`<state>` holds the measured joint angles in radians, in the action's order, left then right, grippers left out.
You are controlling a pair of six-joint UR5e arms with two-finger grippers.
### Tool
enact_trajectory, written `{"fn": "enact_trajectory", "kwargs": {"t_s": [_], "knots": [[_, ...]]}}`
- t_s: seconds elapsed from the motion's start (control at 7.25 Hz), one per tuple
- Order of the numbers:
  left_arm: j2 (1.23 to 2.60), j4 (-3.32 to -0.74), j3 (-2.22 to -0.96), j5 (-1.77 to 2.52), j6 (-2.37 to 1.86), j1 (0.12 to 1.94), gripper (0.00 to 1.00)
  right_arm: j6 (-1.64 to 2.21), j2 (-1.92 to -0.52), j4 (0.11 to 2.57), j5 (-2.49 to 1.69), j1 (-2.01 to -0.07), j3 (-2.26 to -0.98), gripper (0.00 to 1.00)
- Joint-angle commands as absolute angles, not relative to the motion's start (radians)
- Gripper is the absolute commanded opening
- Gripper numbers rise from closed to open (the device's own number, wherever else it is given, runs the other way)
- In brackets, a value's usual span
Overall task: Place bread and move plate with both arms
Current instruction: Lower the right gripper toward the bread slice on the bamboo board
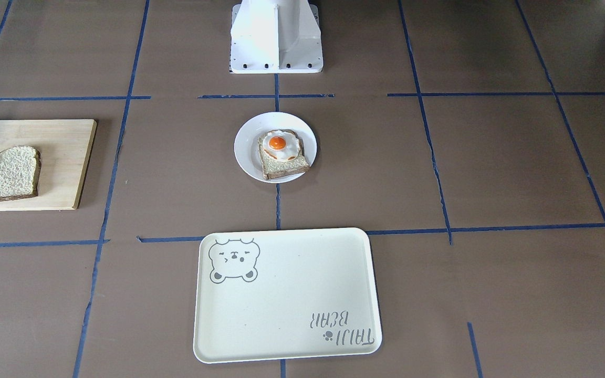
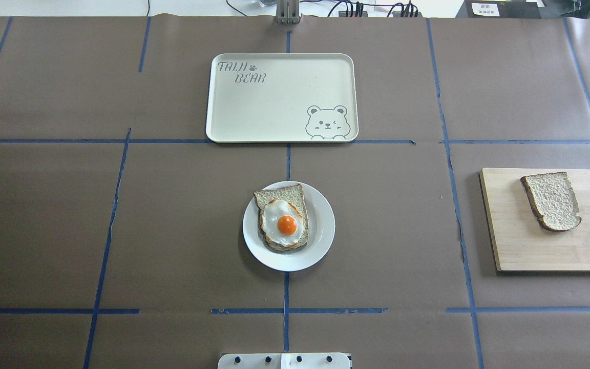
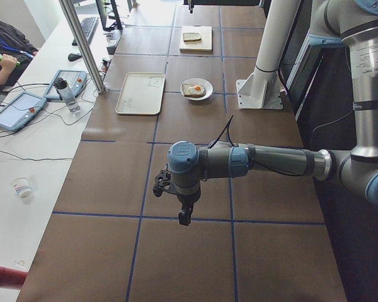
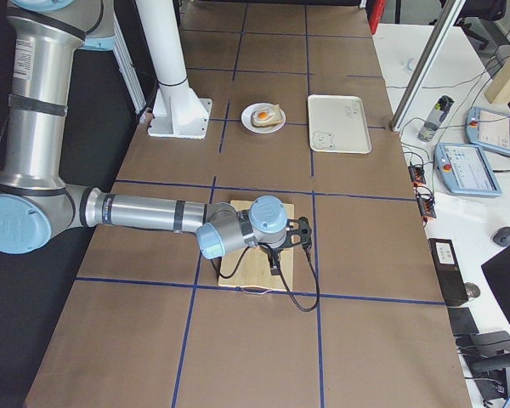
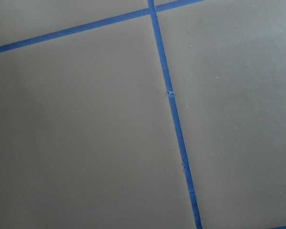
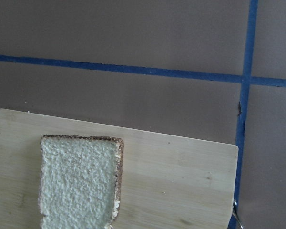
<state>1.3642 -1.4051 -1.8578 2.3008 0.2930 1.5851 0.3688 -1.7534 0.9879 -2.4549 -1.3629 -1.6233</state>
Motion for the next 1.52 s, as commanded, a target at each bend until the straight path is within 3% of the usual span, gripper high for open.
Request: {"fn": "enact_trajectory", "kwargs": {"t_s": [0.0, 0.83, 1.38], "knots": [[1.365, -1.417, -1.861, 2.301, 0.293, 1.585, 1.00, 0.653, -1.750, 0.655, -2.421, -1.238, -1.502, 0.96], [1.365, -1.437, -1.867, 2.301, 0.293, 1.585, 1.00, 0.683, -1.750, 0.620, -2.404, -1.102, -1.489, 0.89], [1.364, -1.437, -1.864, 2.301, 0.295, 1.583, 1.00, 0.710, -1.740, 0.620, -2.396, -1.072, -1.494, 0.71]]}}
